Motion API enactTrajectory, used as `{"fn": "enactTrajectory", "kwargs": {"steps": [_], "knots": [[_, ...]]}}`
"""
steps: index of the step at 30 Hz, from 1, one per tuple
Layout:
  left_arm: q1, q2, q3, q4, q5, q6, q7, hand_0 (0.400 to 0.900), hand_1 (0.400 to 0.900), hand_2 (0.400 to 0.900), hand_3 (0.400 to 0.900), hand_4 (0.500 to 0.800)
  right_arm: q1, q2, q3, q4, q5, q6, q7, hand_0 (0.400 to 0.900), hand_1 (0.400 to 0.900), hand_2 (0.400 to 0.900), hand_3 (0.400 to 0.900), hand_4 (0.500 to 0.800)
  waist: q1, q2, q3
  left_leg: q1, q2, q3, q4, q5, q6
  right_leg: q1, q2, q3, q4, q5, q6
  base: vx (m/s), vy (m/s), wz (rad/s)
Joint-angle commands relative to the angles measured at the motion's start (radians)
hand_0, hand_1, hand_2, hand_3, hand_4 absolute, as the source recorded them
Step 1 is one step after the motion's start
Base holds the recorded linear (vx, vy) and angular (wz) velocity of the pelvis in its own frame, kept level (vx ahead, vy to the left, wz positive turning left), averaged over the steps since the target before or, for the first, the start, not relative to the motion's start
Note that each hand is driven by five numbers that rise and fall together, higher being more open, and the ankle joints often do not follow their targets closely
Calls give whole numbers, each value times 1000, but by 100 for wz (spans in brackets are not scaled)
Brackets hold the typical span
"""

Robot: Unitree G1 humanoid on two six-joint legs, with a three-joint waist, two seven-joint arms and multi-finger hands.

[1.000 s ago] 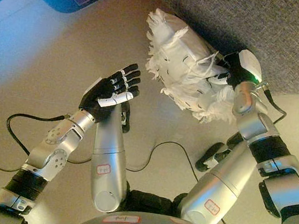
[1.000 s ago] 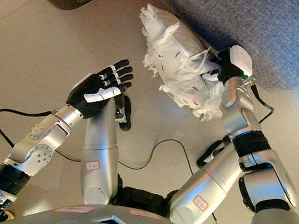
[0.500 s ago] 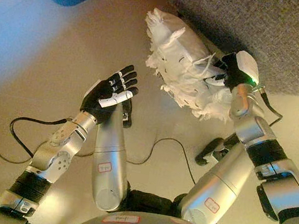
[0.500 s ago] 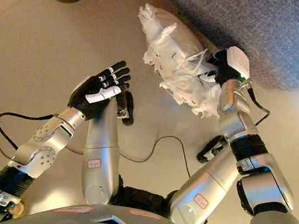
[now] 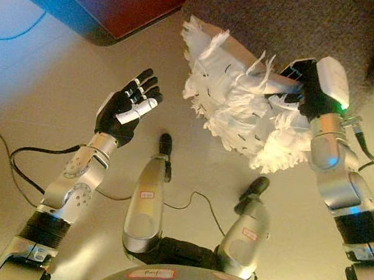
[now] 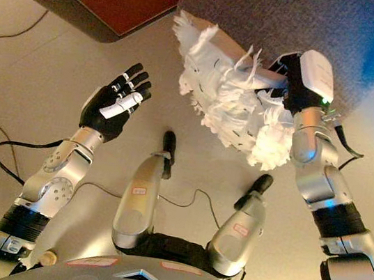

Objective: Pick up the pillow and put it on the sofa.

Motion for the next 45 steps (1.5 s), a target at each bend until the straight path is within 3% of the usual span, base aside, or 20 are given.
{"fn": "enactTrajectory", "kwargs": {"steps": [1, 8, 15, 23, 26, 33, 36, 37, 38, 41, 45], "knots": [[35, 7, -15, -108, 44, -18, -2, 900, 900, 900, 900, 800, -28, -32, -168, -197, 14, -185, -117, 400, 400, 400, 400, 500, 14, -57, -179, 248, -2, 45, -249, -5, 36, 49, -14, -29, -122, 152, 26, 160, -31, -19], [88, -41, -12, -72, 73, 9, 18, 900, 900, 900, 900, 800, 161, -28, -310, -320, 149, -283, -80, 400, 400, 400, 400, 500, -26, -99, -327, 433, -4, 100, -413, 18, 44, 155, 66, -31, -205, 185, 36, 146, -59, -8], [138, -37, 10, -67, 83, 30, -40, 900, 900, 900, 900, 800, 122, -100, -363, -257, 290, -250, -12, 400, 400, 400, 400, 500, -18, -129, -400, 500, 6, 116, -434, 1, 33, 234, 109, -69, -243, 149, 22, 128, -35, 10], [202, 40, 71, -124, 58, 74, -149, 900, 900, 900, 900, 800, -90, -221, -250, 68, 452, -174, 120, 400, 400, 400, 400, 500, 63, -165, -419, 511, 18, 86, -427, 14, 10, 301, 125, -135, -249, 104, 1, 130, -45, 23], [224, 69, 96, -153, 50, 95, -191, 900, 900, 900, 900, 800, -168, -254, -190, 193, 483, -154, 127, 400, 400, 400, 400, 500, 97, -176, -413, 507, 27, 67, -425, 22, 3, 316, 128, -162, -244, 94, -2, 117, -95, 29], [245, 122, 136, -185, 50, 130, -244, 900, 900, 900, 900, 800, -367, -310, -64, 538, 532, -124, 85, 400, 400, 400, 400, 500, 174, -184, -388, 487, 35, 7, -429, 37, -11, 342, 142, -206, -248, 84, -1, 100, -129, 24], [239, 155, 145, -191, 46, 143, -255, 900, 900, 900, 900, 800, -485, -331, 1, 697, 538, -38, 28, 400, 400, 400, 400, 500, 211, -184, -373, 469, 30, -34, -427, 41, -15, 344, 146, -207, -253, 86, 0, 51, -177, 16], [229, 172, 145, -186, 42, 140, -265, 900, 900, 900, 900, 800, -540, -340, 35, 762, 537, -11, 7, 671, 671, 671, 671, 662, 224, -185, -366, 457, 32, -43, -425, 43, -18, 342, 146, -211, -256, 88, 3, -34, -208, 15], [217, 188, 149, -193, 42, 149, -277, 900, 900, 900, 900, 800, -599, -347, 77, 829, 548, 40, -32, 900, 900, 900, 900, 800, 244, -186, -356, 444, 35, -56, -425, 48, -21, 339, 146, -218, -260, 91, 6, -77, -179, 15], [201, 203, 148, -210, 35, 150, -293, 900, 900, 900, 900, 800, -747, -330, 126, 943, 630, 100, -167, 900, 900, 900, 900, 800, 264, -172, -335, 420, 40, -70, -426, 56, -24, 330, 144, -225, -266, 94, 11, -91, -72, 9], [194, 206, 130, -222, 33, 147, -282, 900, 900, 900, 900, 800, -795, -315, 122, 961, 578, 48, -247, 900, 900, 900, 900, 800, 271, -156, -329, 407, 43, -73, -427, 58, -24, 329, 137, -232, -267, 97, 16, -48, 33, 6]]}}
